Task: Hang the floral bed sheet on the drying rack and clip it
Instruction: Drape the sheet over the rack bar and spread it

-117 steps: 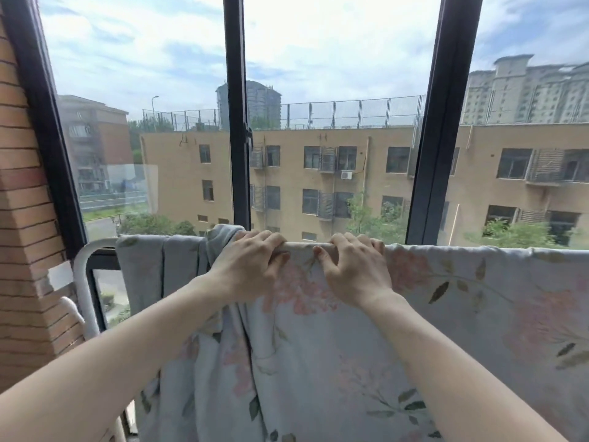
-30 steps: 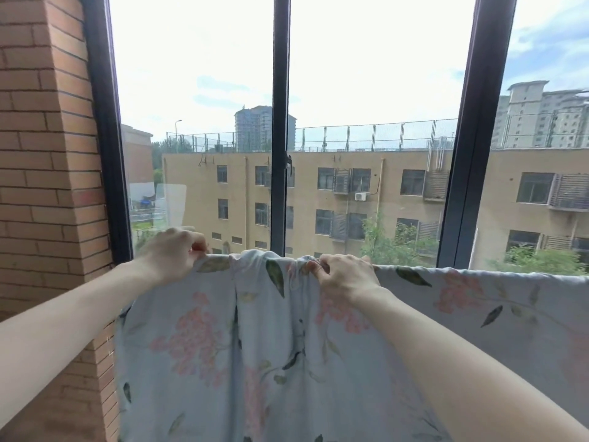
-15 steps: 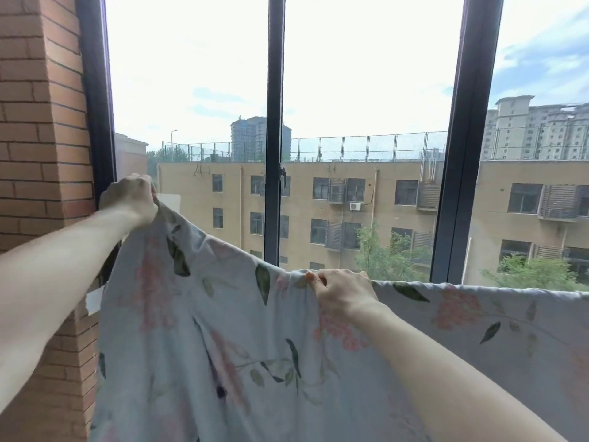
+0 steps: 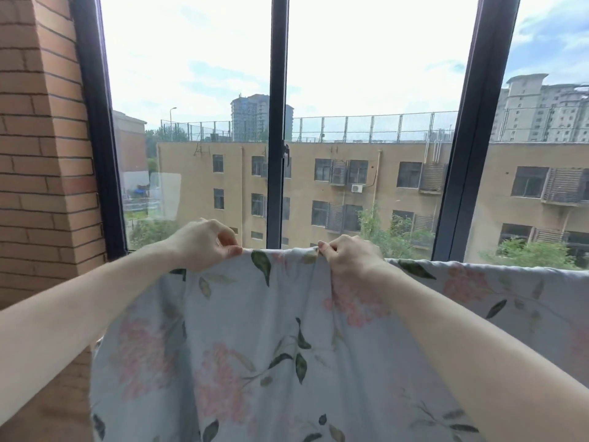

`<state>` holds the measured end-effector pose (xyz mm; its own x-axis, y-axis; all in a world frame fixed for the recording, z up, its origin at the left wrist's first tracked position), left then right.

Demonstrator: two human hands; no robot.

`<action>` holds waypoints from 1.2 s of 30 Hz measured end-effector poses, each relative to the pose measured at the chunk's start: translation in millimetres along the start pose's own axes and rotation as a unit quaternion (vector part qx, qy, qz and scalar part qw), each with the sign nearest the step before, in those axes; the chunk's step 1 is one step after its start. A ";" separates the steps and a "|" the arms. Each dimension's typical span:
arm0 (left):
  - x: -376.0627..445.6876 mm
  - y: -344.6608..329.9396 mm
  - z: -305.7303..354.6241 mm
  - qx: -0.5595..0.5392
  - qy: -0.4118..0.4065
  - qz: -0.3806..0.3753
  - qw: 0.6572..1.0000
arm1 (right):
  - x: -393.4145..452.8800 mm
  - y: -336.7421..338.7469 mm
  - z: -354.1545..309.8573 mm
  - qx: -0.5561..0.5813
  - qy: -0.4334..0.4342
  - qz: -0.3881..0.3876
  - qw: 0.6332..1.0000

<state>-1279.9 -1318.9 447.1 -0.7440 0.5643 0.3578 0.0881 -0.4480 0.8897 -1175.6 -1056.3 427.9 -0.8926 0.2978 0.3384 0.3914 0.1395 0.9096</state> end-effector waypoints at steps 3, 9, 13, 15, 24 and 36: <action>-2.6 7.5 -18.4 -0.035 0.025 0.026 0.999 | 0.5 16.7 -5.0 0.097 0.012 0.003 0.995; -1.4 11.1 -15.6 -0.013 0.062 0.011 0.998 | 7.9 56.3 -32.9 0.258 0.051 0.001 0.965; 1.8 10.9 -18.6 -0.032 0.121 -0.001 0.992 | -13.2 21.5 -28.2 0.140 0.077 -0.062 0.985; 4.5 8.2 -23.6 -0.038 0.141 -0.002 0.989 | -20.0 16.3 -12.7 0.160 0.062 -0.013 0.985; 10.1 -6.0 -12.4 -0.014 0.158 -0.050 0.986 | 2.7 54.9 -3.5 0.157 0.046 0.175 0.971; 2.9 -10.9 -35.6 0.001 0.218 -0.149 0.965 | 31.0 -20.9 -24.8 0.084 -0.006 -0.098 0.992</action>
<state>-1306.7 -1337.1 428.4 -0.9441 0.3231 -0.0661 -0.1715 -0.3098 0.9352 -1217.0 -1073.3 425.3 -0.9529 0.2605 0.1551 0.2432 0.3515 0.9040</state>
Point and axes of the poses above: each hand's wrist, its own x-axis towards the middle knuckle, its own y-axis out of the back of the hand, z = x × y, the point moved 8 cm from there along x, towards the middle knuckle, and after that the axes turned 2 degrees about z, right-handed, at the moved point
